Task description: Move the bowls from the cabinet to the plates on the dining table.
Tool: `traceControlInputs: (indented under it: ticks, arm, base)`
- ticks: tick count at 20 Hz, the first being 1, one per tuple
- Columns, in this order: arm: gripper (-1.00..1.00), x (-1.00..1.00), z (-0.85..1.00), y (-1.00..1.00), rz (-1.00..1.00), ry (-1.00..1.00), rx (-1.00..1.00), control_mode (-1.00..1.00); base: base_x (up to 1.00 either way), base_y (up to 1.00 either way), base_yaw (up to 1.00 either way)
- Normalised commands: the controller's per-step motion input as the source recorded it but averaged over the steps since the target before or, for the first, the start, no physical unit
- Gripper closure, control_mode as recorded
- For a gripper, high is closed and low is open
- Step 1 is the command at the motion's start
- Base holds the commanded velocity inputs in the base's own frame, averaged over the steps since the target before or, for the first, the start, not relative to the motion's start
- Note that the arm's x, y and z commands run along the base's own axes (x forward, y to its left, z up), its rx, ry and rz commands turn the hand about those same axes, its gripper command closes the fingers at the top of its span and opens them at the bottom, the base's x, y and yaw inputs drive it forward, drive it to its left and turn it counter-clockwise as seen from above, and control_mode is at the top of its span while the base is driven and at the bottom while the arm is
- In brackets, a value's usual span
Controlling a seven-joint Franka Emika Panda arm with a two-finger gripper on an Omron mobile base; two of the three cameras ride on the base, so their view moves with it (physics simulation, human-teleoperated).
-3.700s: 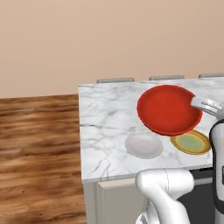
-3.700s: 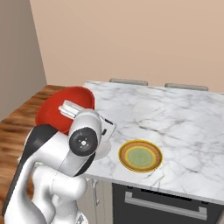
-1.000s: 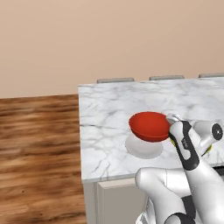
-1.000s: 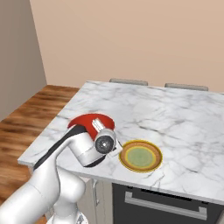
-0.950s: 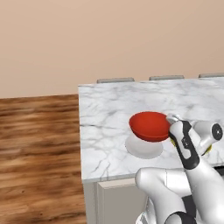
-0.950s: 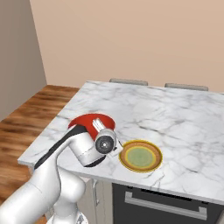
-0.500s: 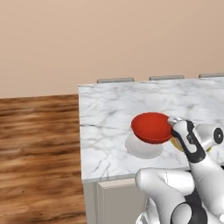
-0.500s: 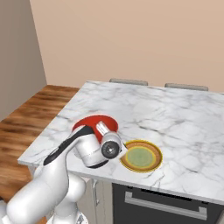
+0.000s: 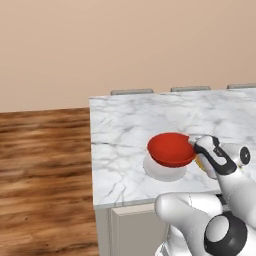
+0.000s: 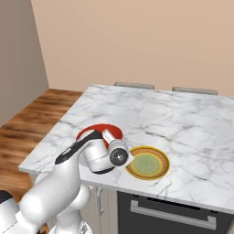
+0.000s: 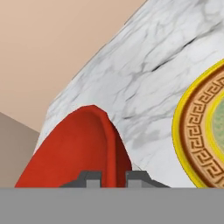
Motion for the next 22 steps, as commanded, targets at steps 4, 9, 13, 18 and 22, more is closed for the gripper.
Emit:
traceControlInputs:
  ticks: [4, 9, 13, 18, 22]
  arm:
    - [1.0, 0.23, -0.3, 0.24, 0.0, 0.0, 0.0, -1.0]
    - [1.0, 0.05, -0.23, 0.18, 0.0, -0.02, 0.0, -1.0]
    - [1.0, 0.0, -0.12, 0.06, 0.0, -0.06, 0.0, -1.0]
    - [1.0, 0.0, -0.04, 0.02, 0.0, 0.0, -0.01, -1.0]
    - [1.0, 0.0, -0.23, 0.19, 0.0, 0.0, -0.04, -1.0]
  base:
    - [0.0, 0.0, 0.0]
    - [0.0, 0.0, 0.0]
    - [0.0, 0.0, 0.0]
    - [0.0, 0.0, 0.0]
    - [0.0, 0.0, 0.0]
